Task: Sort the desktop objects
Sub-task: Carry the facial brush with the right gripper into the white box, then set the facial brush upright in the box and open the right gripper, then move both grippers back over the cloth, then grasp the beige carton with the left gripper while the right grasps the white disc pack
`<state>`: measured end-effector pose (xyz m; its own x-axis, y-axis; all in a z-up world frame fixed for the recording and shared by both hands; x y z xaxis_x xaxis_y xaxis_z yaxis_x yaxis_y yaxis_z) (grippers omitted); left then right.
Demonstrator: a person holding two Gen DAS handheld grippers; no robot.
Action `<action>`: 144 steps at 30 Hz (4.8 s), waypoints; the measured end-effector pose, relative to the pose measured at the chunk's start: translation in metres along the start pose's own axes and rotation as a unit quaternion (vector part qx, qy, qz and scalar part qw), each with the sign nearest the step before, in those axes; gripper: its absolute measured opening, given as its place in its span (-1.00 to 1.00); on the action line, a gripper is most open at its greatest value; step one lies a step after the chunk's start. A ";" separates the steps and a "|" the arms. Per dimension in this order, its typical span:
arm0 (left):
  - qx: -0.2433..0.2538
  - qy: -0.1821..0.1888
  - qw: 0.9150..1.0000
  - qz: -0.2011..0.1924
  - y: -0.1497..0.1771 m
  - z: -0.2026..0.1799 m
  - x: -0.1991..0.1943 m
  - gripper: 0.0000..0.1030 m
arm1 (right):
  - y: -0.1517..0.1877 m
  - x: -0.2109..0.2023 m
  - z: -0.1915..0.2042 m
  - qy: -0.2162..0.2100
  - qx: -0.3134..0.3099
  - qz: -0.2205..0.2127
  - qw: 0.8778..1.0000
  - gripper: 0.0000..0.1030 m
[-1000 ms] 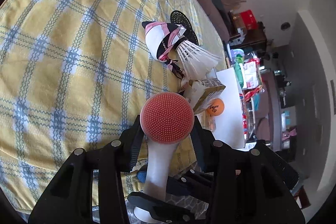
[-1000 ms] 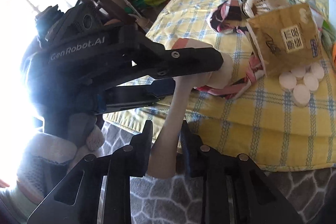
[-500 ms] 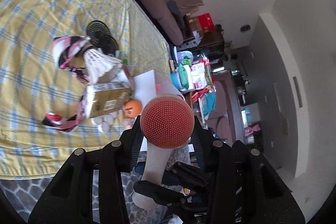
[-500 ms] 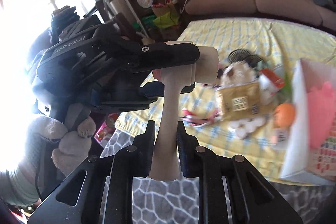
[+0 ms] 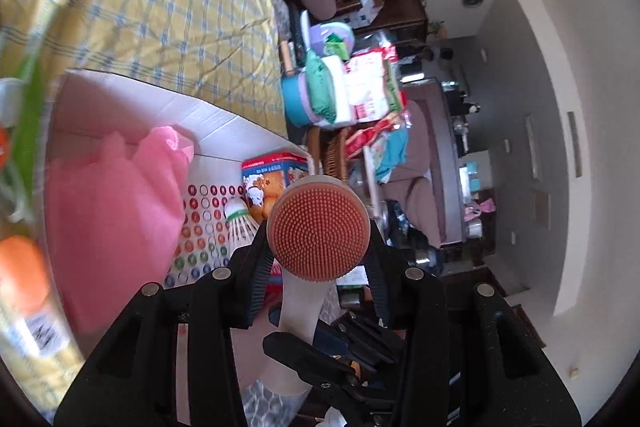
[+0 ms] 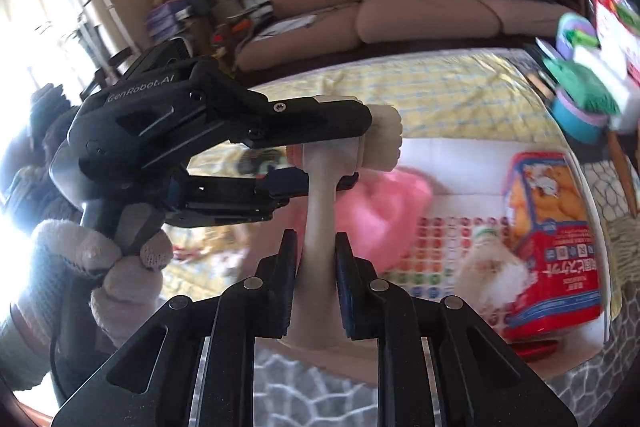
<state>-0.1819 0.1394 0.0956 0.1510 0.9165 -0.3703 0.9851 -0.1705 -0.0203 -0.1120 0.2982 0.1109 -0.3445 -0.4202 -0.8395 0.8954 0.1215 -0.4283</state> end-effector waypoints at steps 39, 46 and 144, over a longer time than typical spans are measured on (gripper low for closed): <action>-0.016 -0.132 0.991 0.027 -0.046 0.002 0.078 0.86 | 0.021 0.042 -0.062 0.045 0.093 0.076 0.992 -0.62; 0.016 -0.132 0.991 0.036 -0.042 -0.018 0.080 0.86 | 0.014 0.044 -0.061 0.060 0.074 0.069 0.993 -0.62; 0.150 -0.408 0.896 -0.088 0.123 0.082 -0.158 0.98 | -0.005 0.049 0.141 -0.007 -0.103 -0.013 0.995 0.15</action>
<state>-0.0911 -0.0556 0.0757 -0.2354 0.3905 -0.8900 0.9033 -0.2500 -0.3486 -0.0938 0.1499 0.1188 -0.3613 -0.4381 -0.8231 0.8089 0.2919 -0.5104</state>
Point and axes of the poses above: each gripper's, at about its wrist camera, not at the fingertips, and x roughly the way its jaws point, z to its left, y to its underside, the point moved 1 cm from there along x, roughly the way its jaws point, and after that the axes turned 15 degrees about z, right-handed, at the moved point
